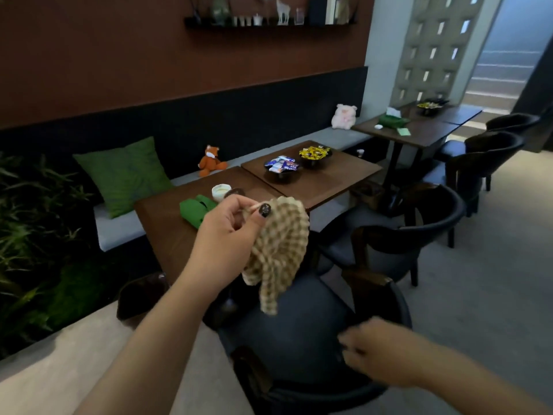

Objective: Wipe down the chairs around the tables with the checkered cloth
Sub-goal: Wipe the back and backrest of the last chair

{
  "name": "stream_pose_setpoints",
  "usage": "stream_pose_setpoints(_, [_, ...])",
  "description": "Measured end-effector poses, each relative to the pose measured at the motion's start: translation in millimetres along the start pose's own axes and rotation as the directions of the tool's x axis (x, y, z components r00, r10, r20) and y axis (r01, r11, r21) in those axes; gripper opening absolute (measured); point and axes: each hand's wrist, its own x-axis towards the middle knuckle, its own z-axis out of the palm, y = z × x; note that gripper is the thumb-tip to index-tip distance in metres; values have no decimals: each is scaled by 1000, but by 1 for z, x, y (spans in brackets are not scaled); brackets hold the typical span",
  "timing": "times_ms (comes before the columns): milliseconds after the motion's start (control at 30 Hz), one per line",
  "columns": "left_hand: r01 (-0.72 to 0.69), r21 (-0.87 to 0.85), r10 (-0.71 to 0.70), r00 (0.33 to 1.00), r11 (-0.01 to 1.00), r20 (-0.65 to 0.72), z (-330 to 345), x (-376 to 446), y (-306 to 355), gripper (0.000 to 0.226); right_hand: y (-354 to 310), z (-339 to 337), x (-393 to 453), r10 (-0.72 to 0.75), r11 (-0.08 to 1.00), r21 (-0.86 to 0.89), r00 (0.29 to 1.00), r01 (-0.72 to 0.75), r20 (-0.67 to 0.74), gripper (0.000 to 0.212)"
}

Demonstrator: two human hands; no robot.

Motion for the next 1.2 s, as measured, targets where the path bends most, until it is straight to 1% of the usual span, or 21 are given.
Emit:
stream_pose_setpoints(33, [-21, 34, 20, 1000, 999, 18, 16, -2, 3, 8, 15, -13, -6, -3, 994, 103, 981, 24, -192, 25])
stream_pose_setpoints(67, [-38, 53, 36, 999, 998, 39, 33, -5, 7, 11, 26, -29, -11, 2, 977, 199, 924, 80, -383, 26])
stream_pose_setpoints(100, [-50, 56, 47, 997, 997, 59, 50, -9, 11, 16, 34, -46, -15, 4, 941, 289, 849, 175, -529, 39])
stream_pose_setpoints(167, [-80, 25, 78, 992, 996, 101, 85, -15, 22, 28, 45, -82, -27, -3, 815, 426, 738, 393, -675, 56])
stream_pose_setpoints(200, [-101, 18, 99, 989, 995, 106, 102, -18, 27, 31, 52, -97, -32, -10, 784, 442, 720, 437, -694, 58])
stream_pose_setpoints(233, [-129, 30, 125, 988, 991, 94, 117, -21, 32, 33, 58, -109, -36, -31, 781, 428, 713, 455, -701, 53])
stream_pose_setpoints(333, [-194, 114, 195, 981, 974, 3, 149, -26, 44, 33, 77, -134, -45, -90, 787, 321, 614, 526, -784, 11])
stream_pose_setpoints(367, [-200, 145, 205, 978, 969, -21, 155, -26, 46, 31, 82, -141, -48, -96, 787, 293, 578, 542, -811, 8])
stream_pose_setpoints(433, [-186, 188, 196, 980, 964, -37, 160, -26, 46, 22, 91, -152, -50, -136, 792, 253, 565, 556, -814, 10])
stream_pose_setpoints(467, [-161, 204, 167, 986, 966, -15, 160, -25, 45, 13, 94, -158, -51, -156, 783, 249, 567, 571, -809, 10])
stream_pose_setpoints(500, [-132, 234, 131, 991, 963, 18, 160, -25, 44, 14, 96, -163, -50, -174, 769, 251, 570, 588, -803, 11])
stream_pose_setpoints(600, [-133, 327, 99, 988, 936, 117, 160, -19, 40, 49, 97, -176, -47, -235, 698, 311, 616, 646, -752, 12])
stream_pose_setpoints(633, [-163, 295, 124, 981, 941, 147, 162, -17, 42, 53, 96, -179, -47, -263, 680, 321, 628, 659, -732, 13])
stream_pose_setpoints(700, [-203, 146, 175, 968, 968, 180, 168, -7, 50, 44, 93, -186, -44, -298, 679, 305, 630, 668, -717, 15])
stream_pose_setpoints(767, [-201, 3, 198, 966, 979, 166, 176, 1, 58, 21, 92, -192, -42, -289, 707, 262, 606, 657, -742, 17])
stream_pose_setpoints(833, [-202, -38, 205, 971, 979, 126, 182, 8, 62, 10, 95, -201, -40, -262, 736, 215, 564, 642, -783, 15])
stream_pose_setpoints(900, [-170, 10, 167, 976, 985, 142, 184, 13, 63, 13, 102, -211, -38, -236, 762, 171, 513, 625, -826, 9])
stream_pose_setpoints(967, [-159, 157, 126, 972, 975, 198, 184, 17, 60, 11, 112, -220, -34, -201, 763, 155, 458, 628, -866, 9])
stream_pose_setpoints(1067, [-123, 334, 53, 977, 935, 209, 184, 20, 51, 12, 132, -232, -25, -145, 778, 133, 381, 614, -913, 12])
stream_pose_setpoints(1133, [-41, 343, -19, 985, 939, 171, 184, 24, 43, 15, 153, -240, -16, -120, 807, 121, 361, 578, -925, 13])
stream_pose_setpoints(1200, [57, 263, -71, 996, 963, 47, 185, 31, 39, 16, 176, -249, -3, -94, 841, 133, 384, 525, -918, 15])
